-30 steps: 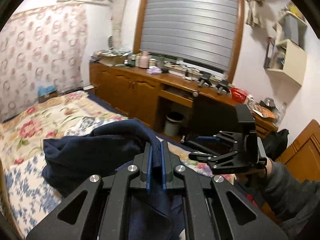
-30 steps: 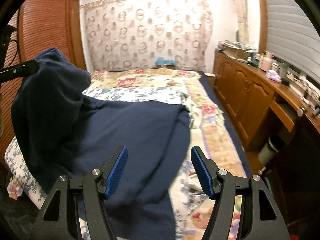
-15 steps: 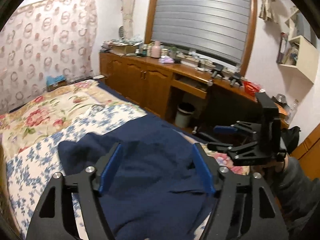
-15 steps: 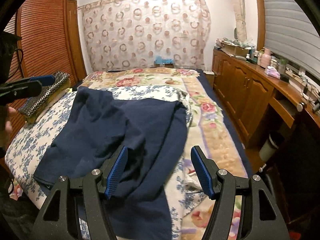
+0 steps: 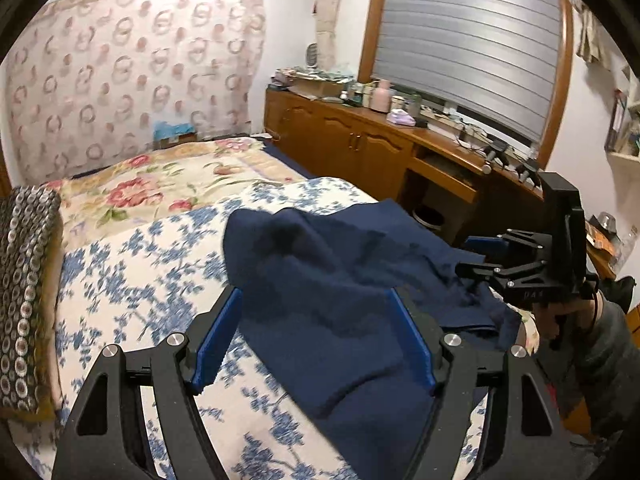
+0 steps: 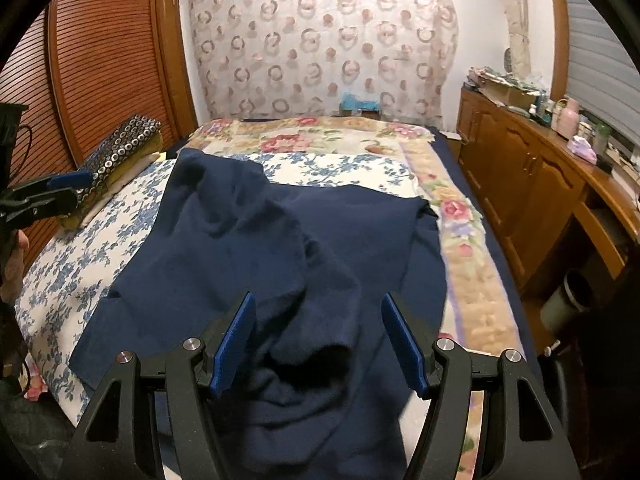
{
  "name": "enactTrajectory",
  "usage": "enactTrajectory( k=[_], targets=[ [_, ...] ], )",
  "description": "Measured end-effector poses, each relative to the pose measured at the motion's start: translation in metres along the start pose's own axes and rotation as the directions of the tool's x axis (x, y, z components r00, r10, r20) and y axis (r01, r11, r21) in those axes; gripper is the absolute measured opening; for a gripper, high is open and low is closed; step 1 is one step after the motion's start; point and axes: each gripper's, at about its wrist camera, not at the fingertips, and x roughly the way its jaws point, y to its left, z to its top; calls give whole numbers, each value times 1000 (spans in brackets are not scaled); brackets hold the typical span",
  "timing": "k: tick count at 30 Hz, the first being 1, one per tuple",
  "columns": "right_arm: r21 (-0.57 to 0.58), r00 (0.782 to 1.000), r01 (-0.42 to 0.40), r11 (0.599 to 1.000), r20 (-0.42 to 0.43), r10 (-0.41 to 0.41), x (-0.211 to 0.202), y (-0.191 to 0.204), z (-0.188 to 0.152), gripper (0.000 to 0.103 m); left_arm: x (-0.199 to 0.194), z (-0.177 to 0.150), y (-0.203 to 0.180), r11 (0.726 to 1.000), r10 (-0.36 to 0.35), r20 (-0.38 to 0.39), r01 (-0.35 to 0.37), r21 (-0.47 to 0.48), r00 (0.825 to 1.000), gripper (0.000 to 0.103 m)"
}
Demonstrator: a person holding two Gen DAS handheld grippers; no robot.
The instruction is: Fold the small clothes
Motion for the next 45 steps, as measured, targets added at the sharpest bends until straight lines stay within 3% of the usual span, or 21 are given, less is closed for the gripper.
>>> enactTrajectory(
  k=[10,17,23,26,28,31,38,45],
  targets=[
    [-54,1000,-25,998,-18,24,23,-3,41,63,3,-8,22,999,42,4,-42,-32,999,75],
    [-76,996,-76,994,-58,72,70,10,84,59,2,-15,34,997,50,-2,-50,-55,999,75],
    [-57,982,-140,989,-136,131,115,21,104,47,5,-24,42,995,58,-15,-59,-75,998,75],
    [-65,975,-135,989,-185,121,136,25,104,44,5,-29,47,995,61,-18,-62,-84,998,75],
    [-66,971,-137,988,-208,121,143,25,100,22,4,-31,50,994,63,-15,-64,-92,998,75],
    [-86,969,-192,978,-177,175,133,29,96,5,1,-33,54,993,67,-9,-68,-101,998,75],
    [-132,962,-267,955,-89,257,83,49,77,4,-8,-35,62,988,82,12,-80,-129,997,75],
    [-167,943,-330,929,-109,315,54,71,32,4,-12,-36,68,987,89,21,-85,-135,996,75]
  ],
)
